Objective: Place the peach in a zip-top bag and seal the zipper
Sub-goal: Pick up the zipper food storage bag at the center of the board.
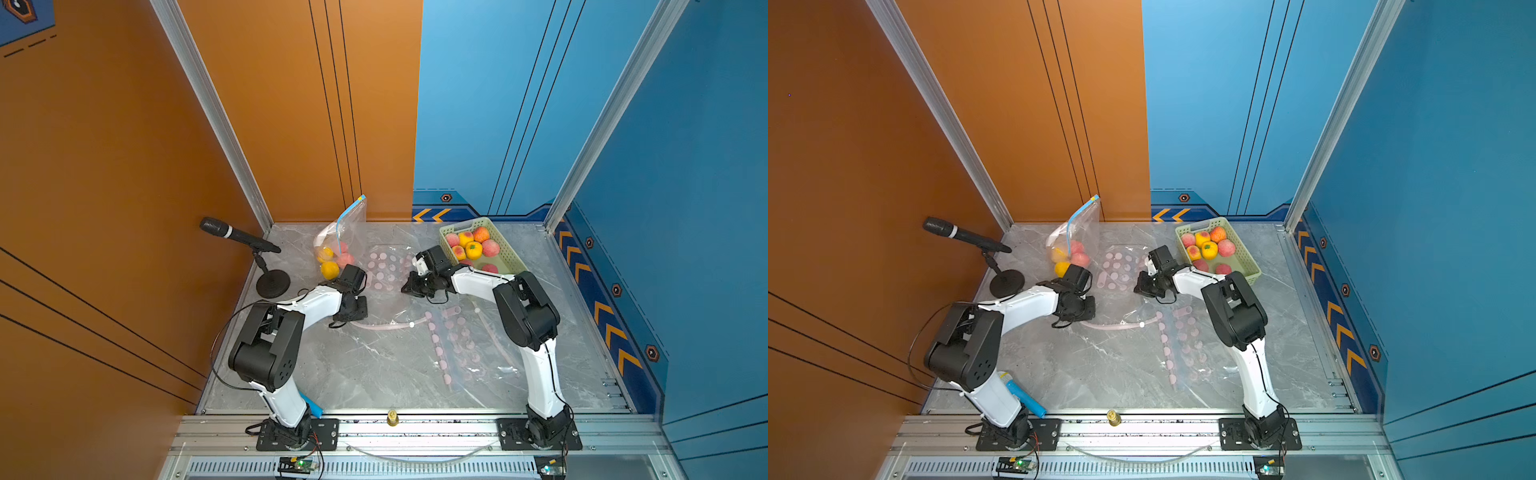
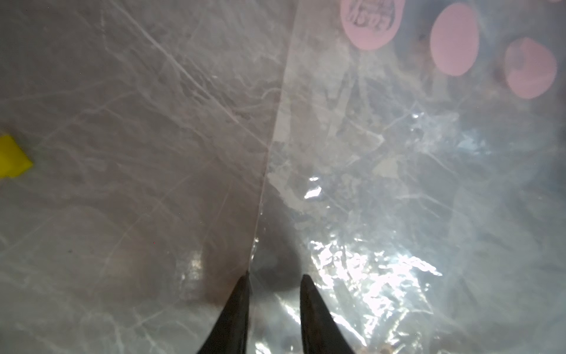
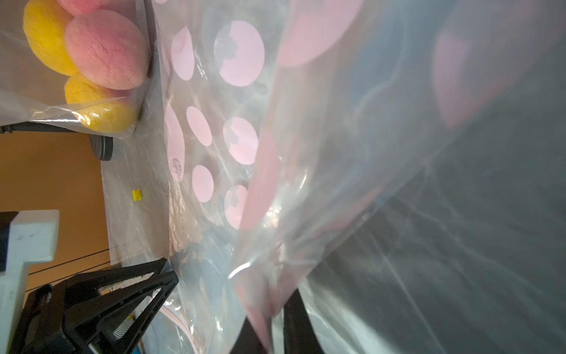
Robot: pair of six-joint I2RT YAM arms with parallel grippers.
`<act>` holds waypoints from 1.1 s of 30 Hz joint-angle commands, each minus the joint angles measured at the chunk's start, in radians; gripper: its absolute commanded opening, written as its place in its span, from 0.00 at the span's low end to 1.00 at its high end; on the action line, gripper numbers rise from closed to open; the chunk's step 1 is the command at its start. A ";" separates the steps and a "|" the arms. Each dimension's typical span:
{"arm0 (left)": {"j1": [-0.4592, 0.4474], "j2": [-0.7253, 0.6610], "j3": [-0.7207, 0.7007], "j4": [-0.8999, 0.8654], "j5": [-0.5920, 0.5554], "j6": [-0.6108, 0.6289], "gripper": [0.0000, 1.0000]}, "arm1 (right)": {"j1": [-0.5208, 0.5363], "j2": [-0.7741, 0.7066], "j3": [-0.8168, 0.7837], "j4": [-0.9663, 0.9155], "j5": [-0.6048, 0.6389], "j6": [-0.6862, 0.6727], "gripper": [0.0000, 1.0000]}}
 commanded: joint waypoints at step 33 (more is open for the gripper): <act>-0.727 -0.536 -0.167 0.429 -0.470 1.128 0.98 | -0.093 -0.579 0.173 -0.715 0.059 -0.179 0.00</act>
